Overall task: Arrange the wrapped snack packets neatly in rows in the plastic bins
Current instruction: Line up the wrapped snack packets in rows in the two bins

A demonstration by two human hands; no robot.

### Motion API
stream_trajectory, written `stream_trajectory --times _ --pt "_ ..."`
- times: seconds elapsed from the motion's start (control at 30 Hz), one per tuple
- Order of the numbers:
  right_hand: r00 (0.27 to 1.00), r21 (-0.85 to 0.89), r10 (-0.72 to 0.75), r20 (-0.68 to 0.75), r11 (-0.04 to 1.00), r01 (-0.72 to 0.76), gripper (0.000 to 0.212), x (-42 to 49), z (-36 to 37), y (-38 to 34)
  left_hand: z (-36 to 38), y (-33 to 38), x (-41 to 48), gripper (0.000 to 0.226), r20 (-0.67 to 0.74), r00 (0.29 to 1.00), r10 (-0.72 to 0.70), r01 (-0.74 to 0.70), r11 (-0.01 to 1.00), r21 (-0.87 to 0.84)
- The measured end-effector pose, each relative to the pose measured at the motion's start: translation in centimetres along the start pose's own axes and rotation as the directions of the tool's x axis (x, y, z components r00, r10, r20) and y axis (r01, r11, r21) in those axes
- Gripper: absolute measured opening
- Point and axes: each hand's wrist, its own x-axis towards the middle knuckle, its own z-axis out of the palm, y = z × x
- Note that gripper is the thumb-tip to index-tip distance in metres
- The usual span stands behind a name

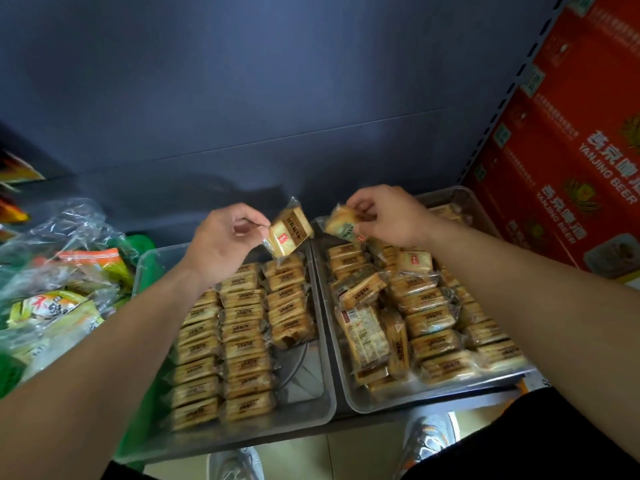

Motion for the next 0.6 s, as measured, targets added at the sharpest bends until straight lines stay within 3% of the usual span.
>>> stream_trajectory --times 0.13,0.33,0.47,0.6 --pt "0.999 -0.348 -0.028 0.03 0.937 0.037 0.034 0.9 1.8 -0.6 -1.0 -1.1 -0.5 0.008 0.011 1.0 -0.016 0.016 1.0 0.003" --pt "1.0 -0.558 0.018 -0.014 0.83 -0.023 0.038 1.2 3.8 -0.6 -1.9 -1.9 -1.3 0.007 0.03 1.0 0.002 -0.003 1.0 0.01" --pt "0.999 -0.574 -0.022 -0.024 0.819 0.004 0.017 1.5 5.0 -0.4 -2.4 -2.5 -1.7 0.007 0.039 0.999 -0.01 0.011 1.0 -0.013" --pt "0.999 -0.431 0.038 0.014 0.902 -0.028 0.012 1.7 4.7 0.0 -2.8 -2.9 -2.3 0.006 0.056 0.998 -0.026 0.026 1.0 -0.003"
